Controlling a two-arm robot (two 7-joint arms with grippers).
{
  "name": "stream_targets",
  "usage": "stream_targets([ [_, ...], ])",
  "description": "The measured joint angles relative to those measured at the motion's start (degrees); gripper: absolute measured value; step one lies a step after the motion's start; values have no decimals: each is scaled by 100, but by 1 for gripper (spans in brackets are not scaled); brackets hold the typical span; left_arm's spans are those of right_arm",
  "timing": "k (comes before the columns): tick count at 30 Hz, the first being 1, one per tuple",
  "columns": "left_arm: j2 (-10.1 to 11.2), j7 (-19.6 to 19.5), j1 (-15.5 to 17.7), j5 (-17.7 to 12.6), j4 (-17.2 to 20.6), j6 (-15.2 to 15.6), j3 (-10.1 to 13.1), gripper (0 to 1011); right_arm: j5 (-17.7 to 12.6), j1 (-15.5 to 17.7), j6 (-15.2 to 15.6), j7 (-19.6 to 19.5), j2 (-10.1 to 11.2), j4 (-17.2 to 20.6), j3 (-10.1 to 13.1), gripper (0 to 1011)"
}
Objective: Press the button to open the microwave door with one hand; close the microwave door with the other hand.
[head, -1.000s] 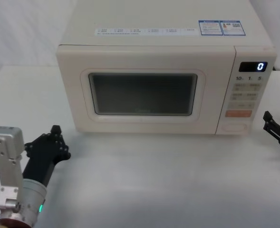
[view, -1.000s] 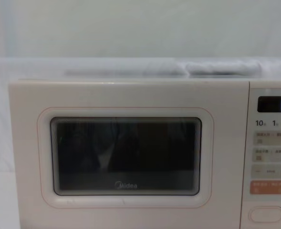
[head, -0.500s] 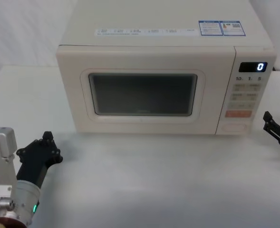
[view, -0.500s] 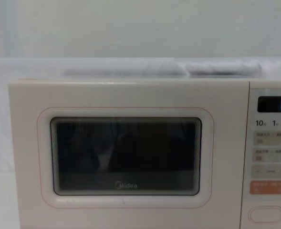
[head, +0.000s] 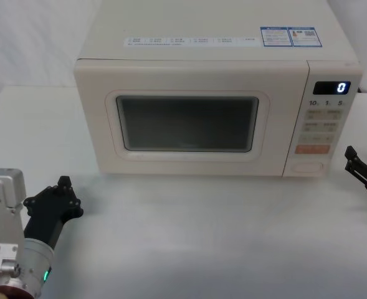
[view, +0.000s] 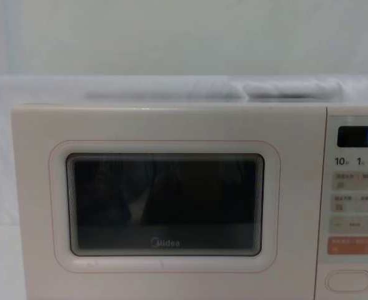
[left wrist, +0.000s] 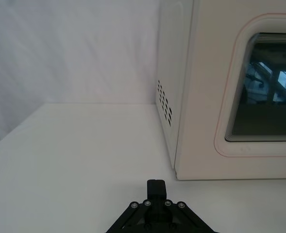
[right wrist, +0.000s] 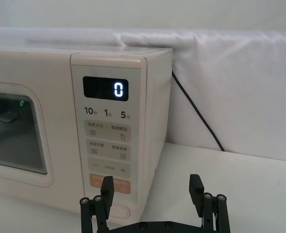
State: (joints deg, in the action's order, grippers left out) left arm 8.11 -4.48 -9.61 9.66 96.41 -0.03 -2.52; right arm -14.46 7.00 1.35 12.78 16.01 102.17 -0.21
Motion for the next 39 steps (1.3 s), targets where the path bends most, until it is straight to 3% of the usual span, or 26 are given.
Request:
stream_targets([
  [24, 168, -291, 145, -317, -87, -32, 187, 0, 0, 0, 0, 0, 0, 0, 0, 1002],
  [39, 155, -286, 139, -288, -85, -34, 173, 389, 0, 0, 0, 0, 0, 0, 0, 1002],
])
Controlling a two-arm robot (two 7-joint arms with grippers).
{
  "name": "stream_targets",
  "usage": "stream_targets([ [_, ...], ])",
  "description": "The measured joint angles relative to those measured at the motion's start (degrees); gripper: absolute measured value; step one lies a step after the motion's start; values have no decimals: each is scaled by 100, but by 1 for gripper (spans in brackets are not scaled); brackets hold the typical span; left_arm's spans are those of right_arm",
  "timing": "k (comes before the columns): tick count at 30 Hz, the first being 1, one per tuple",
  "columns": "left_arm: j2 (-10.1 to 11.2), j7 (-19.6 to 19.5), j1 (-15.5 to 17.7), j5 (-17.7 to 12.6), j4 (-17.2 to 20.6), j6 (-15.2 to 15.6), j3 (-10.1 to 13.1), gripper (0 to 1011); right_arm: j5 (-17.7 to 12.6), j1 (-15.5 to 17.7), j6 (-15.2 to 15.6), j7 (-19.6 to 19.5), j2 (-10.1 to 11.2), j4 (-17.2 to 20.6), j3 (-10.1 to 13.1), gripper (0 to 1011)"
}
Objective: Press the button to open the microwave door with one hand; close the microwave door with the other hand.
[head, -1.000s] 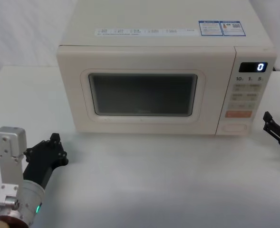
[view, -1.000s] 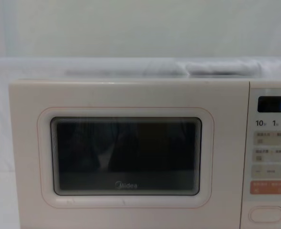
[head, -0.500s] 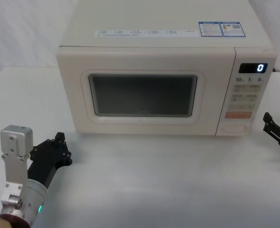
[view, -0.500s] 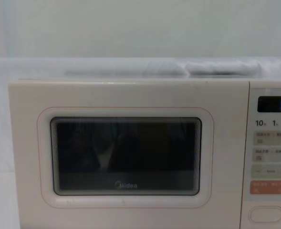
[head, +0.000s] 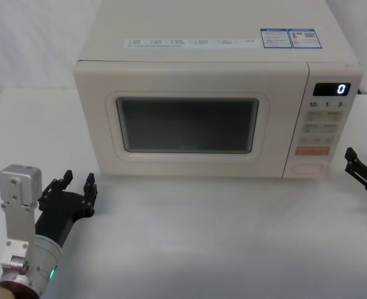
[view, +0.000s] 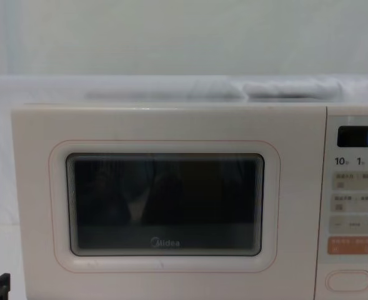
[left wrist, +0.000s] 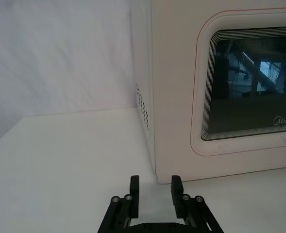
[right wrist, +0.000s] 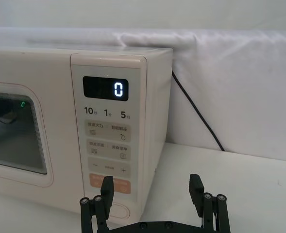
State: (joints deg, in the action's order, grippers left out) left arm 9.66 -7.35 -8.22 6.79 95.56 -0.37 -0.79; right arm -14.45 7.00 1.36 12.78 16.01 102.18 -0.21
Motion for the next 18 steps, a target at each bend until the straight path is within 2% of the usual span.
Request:
stream_targets([
  [3, -2, 2, -2, 4, 1, 0, -2, 534, 0, 0, 0, 0, 0, 0, 0, 1002],
  [6, -4, 3, -2, 6, 2, 0, -4, 596, 0, 0, 0, 0, 0, 0, 0, 1002],
  [9, -5, 5, -3, 8, 3, 0, -5, 716, 0, 0, 0, 0, 0, 0, 0, 1002],
  [10, -6, 5, -3, 8, 3, 0, -5, 716, 0, 0, 0, 0, 0, 0, 0, 1002],
  [15, -7, 5, -3, 11, 6, 0, -5, 902, 0, 0, 0, 0, 0, 0, 0, 1002],
  [17, -7, 5, -3, 11, 6, 0, -5, 918, 0, 0, 0, 0, 0, 0, 0, 1002],
  [18, -7, 5, -3, 12, 7, 0, -5, 962, 0, 0, 0, 0, 0, 0, 0, 1002],
])
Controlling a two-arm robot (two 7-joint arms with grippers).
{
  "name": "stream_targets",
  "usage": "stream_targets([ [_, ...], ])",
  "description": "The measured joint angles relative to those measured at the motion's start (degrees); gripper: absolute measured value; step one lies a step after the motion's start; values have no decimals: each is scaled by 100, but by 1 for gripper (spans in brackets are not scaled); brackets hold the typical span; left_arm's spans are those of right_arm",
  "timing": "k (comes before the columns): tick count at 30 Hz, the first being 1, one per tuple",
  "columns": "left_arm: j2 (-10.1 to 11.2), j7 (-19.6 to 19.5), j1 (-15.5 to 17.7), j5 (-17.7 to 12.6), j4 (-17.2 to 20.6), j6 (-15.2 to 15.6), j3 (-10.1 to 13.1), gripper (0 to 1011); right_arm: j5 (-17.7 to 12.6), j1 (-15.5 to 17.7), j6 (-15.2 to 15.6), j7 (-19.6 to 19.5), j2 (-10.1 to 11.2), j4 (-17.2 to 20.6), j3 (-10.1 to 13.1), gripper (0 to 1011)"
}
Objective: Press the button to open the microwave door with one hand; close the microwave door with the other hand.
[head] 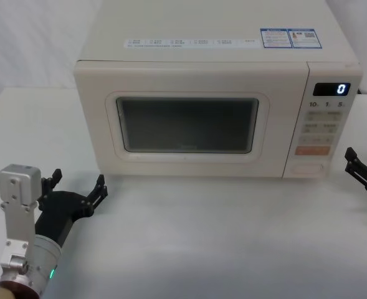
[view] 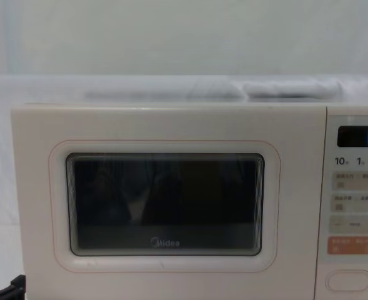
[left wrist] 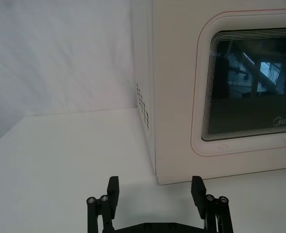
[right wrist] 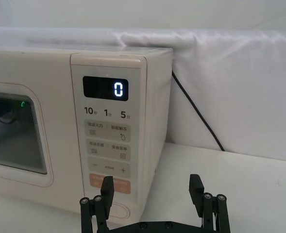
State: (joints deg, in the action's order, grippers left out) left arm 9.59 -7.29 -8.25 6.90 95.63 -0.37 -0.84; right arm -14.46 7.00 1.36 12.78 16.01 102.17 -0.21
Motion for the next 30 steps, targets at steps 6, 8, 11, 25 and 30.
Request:
stream_targets([
  [6, 0, 0, 0, 3, 1, 0, 0, 1001, 0, 0, 0, 0, 0, 0, 0, 1002],
  [8, 0, 1, 0, 3, 0, 0, 0, 1001, 0, 0, 0, 0, 0, 0, 0, 1002],
  [11, 0, 0, 0, 3, 0, 0, 0, 1001, 0, 0, 0, 0, 0, 0, 0, 1002],
  [25, 1, 0, 1, 3, 1, 0, 1, 1001, 0, 0, 0, 0, 0, 0, 0, 1002],
  [30, 0, 0, 0, 3, 0, 0, 0, 1001, 0, 0, 0, 0, 0, 0, 0, 1002],
])
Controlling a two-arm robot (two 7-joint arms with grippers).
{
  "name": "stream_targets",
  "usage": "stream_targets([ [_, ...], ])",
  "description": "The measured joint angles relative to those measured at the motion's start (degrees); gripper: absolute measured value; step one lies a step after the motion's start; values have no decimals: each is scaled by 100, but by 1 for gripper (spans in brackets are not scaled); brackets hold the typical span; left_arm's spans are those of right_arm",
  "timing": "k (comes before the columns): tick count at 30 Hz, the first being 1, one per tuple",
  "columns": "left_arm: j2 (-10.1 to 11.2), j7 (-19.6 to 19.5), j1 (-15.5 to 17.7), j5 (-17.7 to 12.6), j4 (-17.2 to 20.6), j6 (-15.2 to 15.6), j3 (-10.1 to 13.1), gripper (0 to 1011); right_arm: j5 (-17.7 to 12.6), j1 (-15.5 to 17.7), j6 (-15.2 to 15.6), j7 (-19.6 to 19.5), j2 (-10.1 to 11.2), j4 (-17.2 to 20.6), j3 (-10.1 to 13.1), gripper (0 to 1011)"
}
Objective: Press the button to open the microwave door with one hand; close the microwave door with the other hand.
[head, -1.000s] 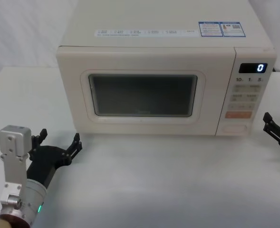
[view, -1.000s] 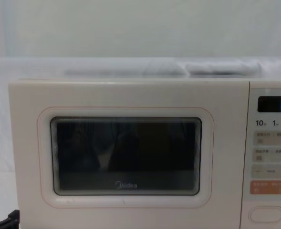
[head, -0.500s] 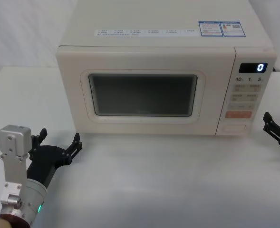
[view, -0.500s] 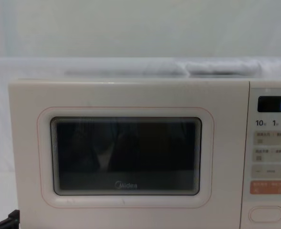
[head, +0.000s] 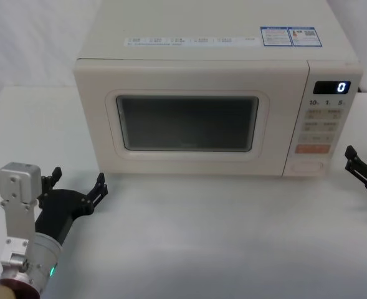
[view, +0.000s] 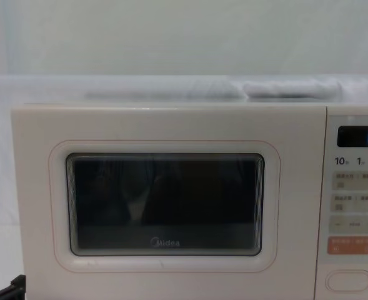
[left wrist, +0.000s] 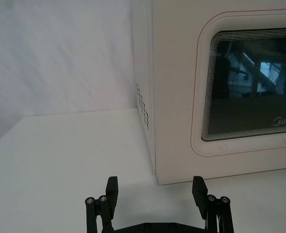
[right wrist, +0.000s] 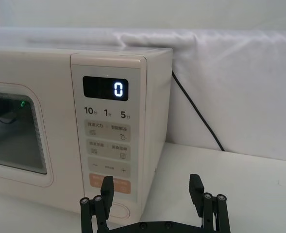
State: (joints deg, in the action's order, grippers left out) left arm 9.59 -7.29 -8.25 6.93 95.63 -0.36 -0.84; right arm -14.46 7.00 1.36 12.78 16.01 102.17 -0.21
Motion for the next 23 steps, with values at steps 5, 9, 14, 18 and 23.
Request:
stream_targets([
  [5, 0, 0, 0, 0, 0, 0, 0, 1001, 0, 0, 0, 0, 0, 0, 0, 1002],
  [9, 0, 0, 0, 0, 0, 0, 0, 1001, 0, 0, 0, 0, 0, 0, 0, 1002],
  [14, 0, 0, 0, 0, 0, 0, 0, 1001, 0, 0, 0, 0, 0, 0, 0, 1002],
  [18, 0, 0, 0, 0, 0, 0, 0, 1001, 0, 0, 0, 0, 0, 0, 0, 1002],
  [23, 0, 0, 0, 0, 0, 0, 0, 1001, 0, 0, 0, 0, 0, 0, 0, 1002],
])
